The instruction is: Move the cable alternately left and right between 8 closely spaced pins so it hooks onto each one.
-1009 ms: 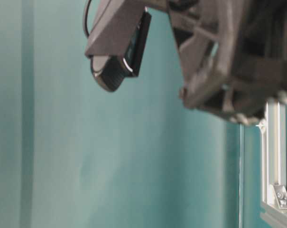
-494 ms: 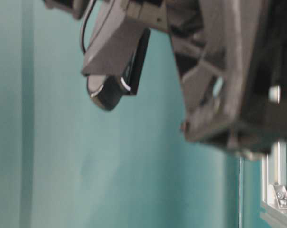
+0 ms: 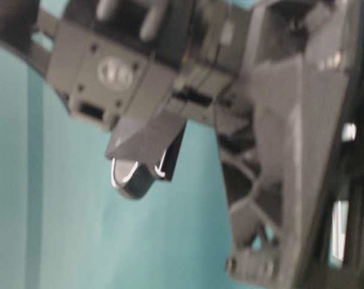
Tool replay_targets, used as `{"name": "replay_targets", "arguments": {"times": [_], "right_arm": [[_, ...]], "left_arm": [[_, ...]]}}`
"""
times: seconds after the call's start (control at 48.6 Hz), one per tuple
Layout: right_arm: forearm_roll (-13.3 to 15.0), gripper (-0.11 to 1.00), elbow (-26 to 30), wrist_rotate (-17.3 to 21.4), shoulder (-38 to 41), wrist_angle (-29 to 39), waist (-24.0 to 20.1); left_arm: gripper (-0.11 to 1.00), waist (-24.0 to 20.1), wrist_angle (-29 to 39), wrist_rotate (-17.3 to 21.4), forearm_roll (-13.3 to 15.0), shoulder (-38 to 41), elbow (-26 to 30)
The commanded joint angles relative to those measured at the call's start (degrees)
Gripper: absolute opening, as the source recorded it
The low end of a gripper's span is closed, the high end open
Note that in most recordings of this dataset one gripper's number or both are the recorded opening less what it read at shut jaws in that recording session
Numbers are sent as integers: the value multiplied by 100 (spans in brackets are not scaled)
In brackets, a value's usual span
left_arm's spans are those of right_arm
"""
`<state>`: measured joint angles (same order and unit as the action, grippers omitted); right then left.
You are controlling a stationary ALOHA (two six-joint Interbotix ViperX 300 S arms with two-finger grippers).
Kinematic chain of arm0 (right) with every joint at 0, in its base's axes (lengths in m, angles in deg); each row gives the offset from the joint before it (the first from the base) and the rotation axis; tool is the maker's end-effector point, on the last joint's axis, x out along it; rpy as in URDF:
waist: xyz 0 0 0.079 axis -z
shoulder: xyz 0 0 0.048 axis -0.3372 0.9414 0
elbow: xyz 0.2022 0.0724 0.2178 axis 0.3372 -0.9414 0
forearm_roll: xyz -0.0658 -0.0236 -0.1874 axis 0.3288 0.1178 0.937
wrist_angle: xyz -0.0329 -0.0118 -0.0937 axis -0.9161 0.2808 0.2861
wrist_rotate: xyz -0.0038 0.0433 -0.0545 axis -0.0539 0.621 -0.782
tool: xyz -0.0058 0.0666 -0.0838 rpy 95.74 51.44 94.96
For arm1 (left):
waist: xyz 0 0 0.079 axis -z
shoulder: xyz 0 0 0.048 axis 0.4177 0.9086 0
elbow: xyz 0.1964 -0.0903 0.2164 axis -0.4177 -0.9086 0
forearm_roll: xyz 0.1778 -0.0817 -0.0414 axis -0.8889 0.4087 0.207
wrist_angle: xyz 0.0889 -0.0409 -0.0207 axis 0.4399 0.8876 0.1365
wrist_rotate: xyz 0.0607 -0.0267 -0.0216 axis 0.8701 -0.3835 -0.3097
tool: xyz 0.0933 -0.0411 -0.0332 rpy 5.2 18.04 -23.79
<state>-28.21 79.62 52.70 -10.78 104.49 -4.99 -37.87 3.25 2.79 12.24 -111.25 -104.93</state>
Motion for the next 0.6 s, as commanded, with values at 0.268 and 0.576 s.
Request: {"name": "replay_targets", "arguments": {"times": [0.268,0.576], "right_arm": [[26,15,246,-176,-53,18,158],[26,15,193,-466,-53,62,448]], "left_arm": [[64,9,-26,-9,-18,35,97],[64,9,-26,-9,-9,44,97]]}}
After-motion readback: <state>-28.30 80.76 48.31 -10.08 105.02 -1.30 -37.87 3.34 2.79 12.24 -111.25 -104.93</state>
